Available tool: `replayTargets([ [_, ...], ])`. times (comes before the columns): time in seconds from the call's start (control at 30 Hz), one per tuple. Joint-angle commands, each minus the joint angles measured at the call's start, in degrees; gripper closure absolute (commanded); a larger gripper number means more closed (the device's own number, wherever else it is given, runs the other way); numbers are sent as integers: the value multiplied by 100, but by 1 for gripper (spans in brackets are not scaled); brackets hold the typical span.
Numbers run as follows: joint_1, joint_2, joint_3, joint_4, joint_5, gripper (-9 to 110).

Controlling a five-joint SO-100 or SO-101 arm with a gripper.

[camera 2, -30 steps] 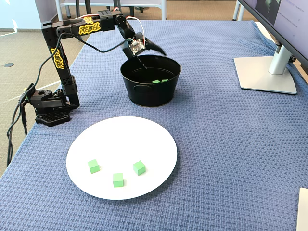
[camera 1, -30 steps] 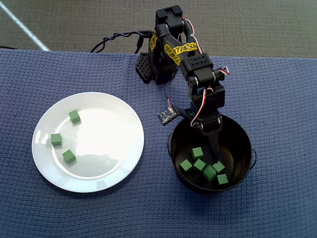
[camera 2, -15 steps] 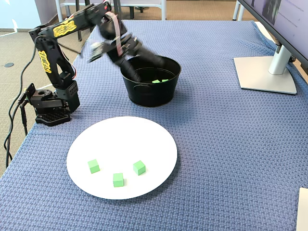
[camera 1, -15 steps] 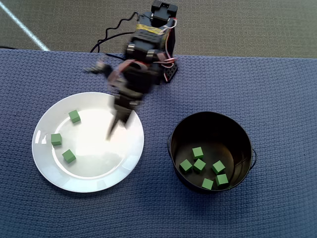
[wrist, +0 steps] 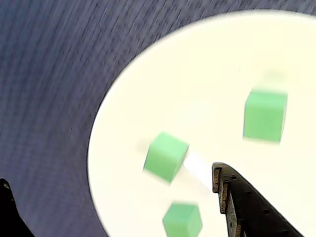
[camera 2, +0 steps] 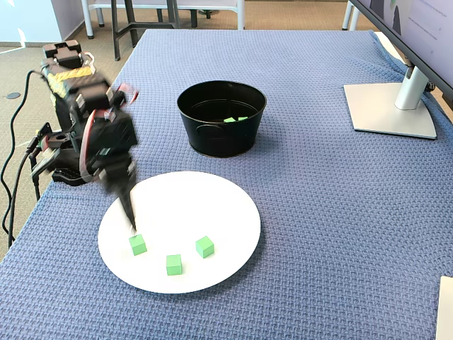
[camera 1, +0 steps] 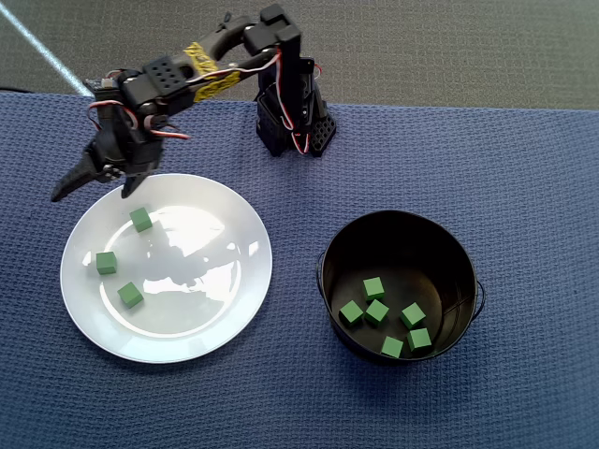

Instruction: Pick up the green cubes from the white plate and place them in the black recipient

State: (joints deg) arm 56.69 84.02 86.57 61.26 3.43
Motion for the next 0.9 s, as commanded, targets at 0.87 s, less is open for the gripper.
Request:
replayTargets([
  [0.87, -729, 694, 1310, -35, 255, 68],
])
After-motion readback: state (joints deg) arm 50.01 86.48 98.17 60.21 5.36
